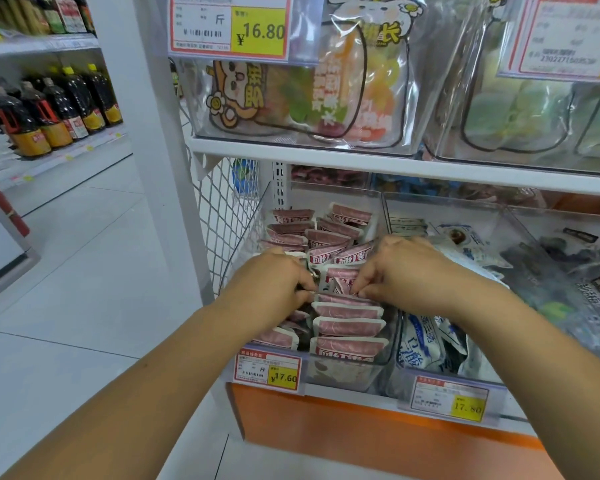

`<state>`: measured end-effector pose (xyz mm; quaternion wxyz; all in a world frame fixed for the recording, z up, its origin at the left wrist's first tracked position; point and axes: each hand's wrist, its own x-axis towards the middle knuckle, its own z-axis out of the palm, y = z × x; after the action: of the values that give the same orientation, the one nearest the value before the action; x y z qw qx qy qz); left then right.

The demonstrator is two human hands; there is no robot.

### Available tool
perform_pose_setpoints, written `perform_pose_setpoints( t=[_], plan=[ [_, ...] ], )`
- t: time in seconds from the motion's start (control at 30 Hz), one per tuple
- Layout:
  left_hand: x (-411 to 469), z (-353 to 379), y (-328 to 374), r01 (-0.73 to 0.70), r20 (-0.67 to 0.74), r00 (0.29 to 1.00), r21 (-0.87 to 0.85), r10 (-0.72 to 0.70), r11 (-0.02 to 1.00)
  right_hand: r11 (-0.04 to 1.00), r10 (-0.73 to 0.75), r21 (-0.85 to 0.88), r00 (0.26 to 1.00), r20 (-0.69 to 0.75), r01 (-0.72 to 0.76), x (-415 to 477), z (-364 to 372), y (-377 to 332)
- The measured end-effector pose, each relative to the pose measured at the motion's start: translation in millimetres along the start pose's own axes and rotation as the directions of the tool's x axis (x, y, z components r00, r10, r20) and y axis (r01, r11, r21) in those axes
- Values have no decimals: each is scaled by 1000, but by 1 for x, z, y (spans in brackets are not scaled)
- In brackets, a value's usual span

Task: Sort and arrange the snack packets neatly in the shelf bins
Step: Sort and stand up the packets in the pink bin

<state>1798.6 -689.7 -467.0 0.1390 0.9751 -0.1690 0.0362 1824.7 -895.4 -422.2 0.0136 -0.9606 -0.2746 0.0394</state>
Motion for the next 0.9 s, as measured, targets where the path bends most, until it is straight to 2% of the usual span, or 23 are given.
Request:
perform_pose_setpoints(
  t=[0.07, 0.13, 0.2, 0.33, 0.43, 0.5, 0.57, 0.67, 0.73, 0.83, 0.9],
  plan=[
    [1, -5, -4, 51, 0, 999, -193, -52, 980, 996, 16, 89, 1000, -14, -15, -2, -4, 4],
    [2, -9, -3, 94, -66, 989, -402, -132, 911, 977, 77, 208, 984, -162, -43, 2, -8, 8],
    [6, -8, 2, 87, -99, 983, -482, -153, 872, 981, 105, 181, 967, -232, -63, 8, -7, 10],
    [15, 1, 11, 24, -30, 999, -391, -39, 920, 990, 86, 112, 996, -20, -84, 18, 1, 4],
    [18, 2, 5, 26, 19, 1000, -379, -21, 925, 988, 56, 138, 994, 97, -69, 15, -8, 8],
    [18, 2, 1, 38, 43, 999, -404, -23, 914, 977, 79, 196, 997, 18, -81, 19, -15, 15],
    [19, 0, -2, 53, 71, 997, -449, -23, 892, 989, 102, 115, 991, -82, -93, 32, -18, 24],
    [21, -2, -4, 80, 91, 995, -473, -42, 877, 988, 152, -34, 988, 11, -151, 50, -19, 24],
    [22, -1, -4, 88, 100, 994, -457, -48, 885, 989, 105, -109, 993, 46, -99, 56, -19, 19],
    [23, -2, -4, 100, 95, 993, -461, -63, 882, 997, 81, 13, 993, -88, -80, 60, -20, 20],
    [23, -3, -5, 140, 103, 990, -514, -101, 847, 996, 80, 33, 991, -105, -77, 59, -19, 21]
  ],
)
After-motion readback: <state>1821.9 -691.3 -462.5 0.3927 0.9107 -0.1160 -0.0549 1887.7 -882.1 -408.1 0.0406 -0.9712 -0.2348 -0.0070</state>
